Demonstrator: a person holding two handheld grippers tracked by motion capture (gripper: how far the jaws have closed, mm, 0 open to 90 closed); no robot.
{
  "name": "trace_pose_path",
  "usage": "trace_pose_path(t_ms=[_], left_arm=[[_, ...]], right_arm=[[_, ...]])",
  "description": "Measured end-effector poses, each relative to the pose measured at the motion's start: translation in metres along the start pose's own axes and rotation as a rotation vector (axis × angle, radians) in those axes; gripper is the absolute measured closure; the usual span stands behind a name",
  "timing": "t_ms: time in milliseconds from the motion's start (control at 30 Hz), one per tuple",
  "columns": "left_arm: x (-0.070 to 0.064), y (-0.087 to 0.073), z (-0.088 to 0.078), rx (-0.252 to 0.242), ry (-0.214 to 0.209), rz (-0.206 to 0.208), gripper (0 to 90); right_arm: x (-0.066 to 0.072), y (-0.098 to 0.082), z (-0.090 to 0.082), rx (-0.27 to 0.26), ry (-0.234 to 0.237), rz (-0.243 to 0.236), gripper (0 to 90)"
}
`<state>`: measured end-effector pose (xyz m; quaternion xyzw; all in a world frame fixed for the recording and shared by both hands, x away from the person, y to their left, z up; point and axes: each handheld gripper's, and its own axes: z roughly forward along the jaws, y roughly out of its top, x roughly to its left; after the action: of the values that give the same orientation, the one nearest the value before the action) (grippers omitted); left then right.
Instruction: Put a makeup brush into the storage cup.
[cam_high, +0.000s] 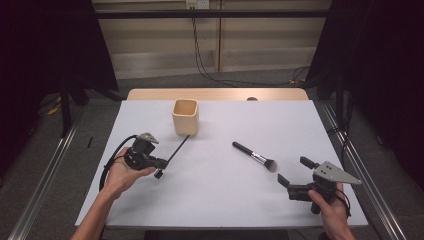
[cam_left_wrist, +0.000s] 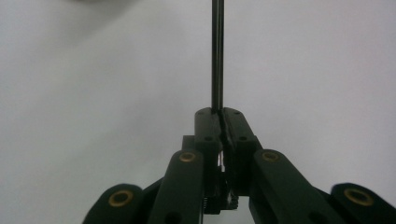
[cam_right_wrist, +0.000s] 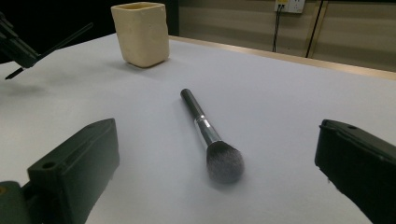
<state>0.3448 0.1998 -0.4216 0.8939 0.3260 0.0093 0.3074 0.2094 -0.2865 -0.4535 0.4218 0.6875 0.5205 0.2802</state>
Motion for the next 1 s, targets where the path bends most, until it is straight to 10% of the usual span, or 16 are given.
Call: trace_pose_path(t_ms=[567,1000], left_arm=[[-0.003,-0.014,-0.007,-0.302,-0.007,-0.005,85.7],[-0.022,-0.011,-0.005,-0.381,-0.09,0.049,85.7]], right_arm=[[0.001,0.0,-0.001,-0.009,0.016,0.0,0.0],[0.003,0.001,0.0,-0.02,0.049,-0.01,0.0]])
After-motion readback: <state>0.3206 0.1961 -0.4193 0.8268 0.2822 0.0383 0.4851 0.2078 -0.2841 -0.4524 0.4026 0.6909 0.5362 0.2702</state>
